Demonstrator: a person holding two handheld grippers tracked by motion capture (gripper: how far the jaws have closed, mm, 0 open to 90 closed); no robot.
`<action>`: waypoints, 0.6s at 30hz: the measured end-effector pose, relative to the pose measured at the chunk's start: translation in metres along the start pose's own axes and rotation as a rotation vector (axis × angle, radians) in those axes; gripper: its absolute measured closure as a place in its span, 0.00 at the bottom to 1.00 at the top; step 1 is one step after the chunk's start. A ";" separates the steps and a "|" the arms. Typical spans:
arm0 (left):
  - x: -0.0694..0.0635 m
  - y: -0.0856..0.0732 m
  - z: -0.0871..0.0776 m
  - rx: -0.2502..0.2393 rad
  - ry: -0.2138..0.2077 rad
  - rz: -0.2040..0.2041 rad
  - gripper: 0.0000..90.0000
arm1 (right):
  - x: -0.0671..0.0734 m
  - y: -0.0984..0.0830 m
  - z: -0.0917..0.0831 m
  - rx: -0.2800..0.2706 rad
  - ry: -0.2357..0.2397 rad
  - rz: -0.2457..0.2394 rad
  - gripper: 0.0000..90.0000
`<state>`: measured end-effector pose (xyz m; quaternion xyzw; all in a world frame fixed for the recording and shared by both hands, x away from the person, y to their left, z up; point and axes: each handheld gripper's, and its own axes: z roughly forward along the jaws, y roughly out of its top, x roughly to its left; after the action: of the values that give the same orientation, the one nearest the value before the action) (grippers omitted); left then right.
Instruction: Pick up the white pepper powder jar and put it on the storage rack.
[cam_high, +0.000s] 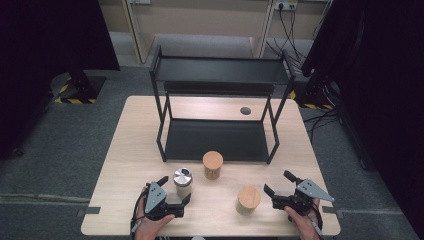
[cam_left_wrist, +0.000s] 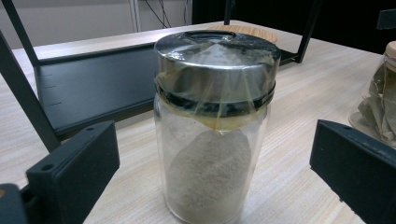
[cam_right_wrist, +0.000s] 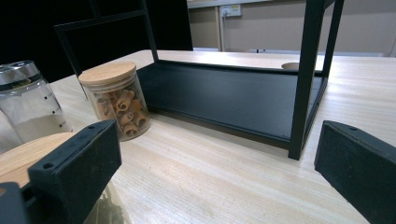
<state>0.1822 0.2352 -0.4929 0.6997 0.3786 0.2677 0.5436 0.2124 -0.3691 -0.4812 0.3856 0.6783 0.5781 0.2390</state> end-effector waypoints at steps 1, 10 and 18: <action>0.000 0.000 0.000 0.000 0.000 0.001 0.01 | 0.000 0.000 0.000 0.000 0.000 0.000 0.01; 0.000 0.000 0.000 -0.003 0.003 -0.003 0.01 | -0.001 0.000 0.001 0.008 0.002 0.004 0.01; 0.000 0.000 0.000 -0.006 0.003 -0.002 0.01 | -0.001 0.000 0.002 0.012 -0.002 0.013 0.01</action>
<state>0.1825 0.2355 -0.4934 0.6973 0.3793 0.2690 0.5454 0.2143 -0.3690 -0.4818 0.3918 0.6790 0.5752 0.2337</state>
